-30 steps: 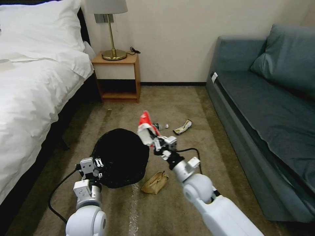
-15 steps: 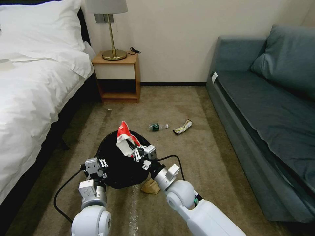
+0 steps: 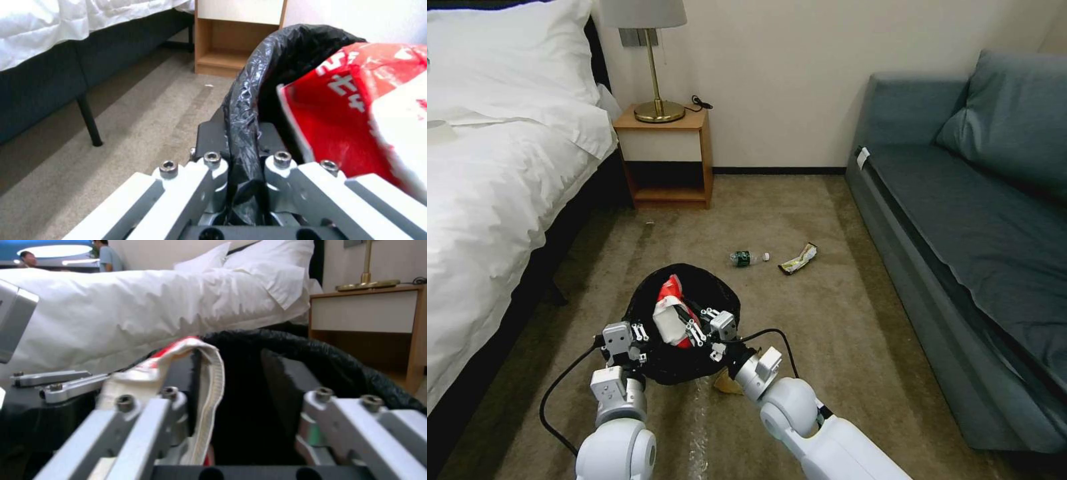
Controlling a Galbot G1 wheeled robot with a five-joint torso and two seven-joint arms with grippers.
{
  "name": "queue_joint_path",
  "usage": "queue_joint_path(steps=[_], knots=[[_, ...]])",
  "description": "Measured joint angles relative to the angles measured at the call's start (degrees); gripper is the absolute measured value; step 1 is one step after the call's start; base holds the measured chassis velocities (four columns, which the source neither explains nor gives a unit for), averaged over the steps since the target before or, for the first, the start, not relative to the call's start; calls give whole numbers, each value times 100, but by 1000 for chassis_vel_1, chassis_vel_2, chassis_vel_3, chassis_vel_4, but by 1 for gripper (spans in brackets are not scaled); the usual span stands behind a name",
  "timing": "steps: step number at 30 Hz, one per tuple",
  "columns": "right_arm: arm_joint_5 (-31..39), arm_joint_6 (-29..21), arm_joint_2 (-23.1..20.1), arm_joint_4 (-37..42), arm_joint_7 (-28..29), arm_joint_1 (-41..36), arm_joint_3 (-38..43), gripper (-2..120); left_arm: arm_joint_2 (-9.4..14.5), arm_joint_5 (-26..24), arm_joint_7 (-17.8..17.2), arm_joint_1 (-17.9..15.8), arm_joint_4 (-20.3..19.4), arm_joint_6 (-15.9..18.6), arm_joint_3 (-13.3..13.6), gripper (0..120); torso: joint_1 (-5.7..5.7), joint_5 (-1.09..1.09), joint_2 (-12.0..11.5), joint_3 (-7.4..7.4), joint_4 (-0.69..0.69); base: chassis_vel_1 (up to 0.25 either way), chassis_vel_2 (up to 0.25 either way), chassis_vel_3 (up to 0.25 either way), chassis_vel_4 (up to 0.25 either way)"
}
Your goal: Pick up the trash bin, then pick up the garbage on the floor and place it into the trash bin.
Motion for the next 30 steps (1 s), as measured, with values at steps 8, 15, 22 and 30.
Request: queue_joint_path(steps=[8, 15, 22, 30], knots=[[122, -115, 38, 207, 87, 127, 110, 68, -23, 22, 1, -8, 1, 0, 2, 5, 0, 0, 0, 0, 0, 0, 0, 0, 0], [22, -145, -29, -41, 126, 339, -127, 91, -48, 37, 2, -11, -4, 0, 47, 5, 0, 0, 0, 0, 0, 0, 0, 0, 0], [1149, -431, -355, -218, 118, 706, -586, 100, -40, 37, 3, -46, -17, 0, 32, 5, 0, 1, 0, 0, 0, 0, 0, 0, 0], [2149, -1545, -1275, 294, 680, 1861, -1017, 100, 13, -3, 3, -55, -18, 6, -35, 5, 0, 0, 0, 0, 0, 0, 0, 0, 0]])
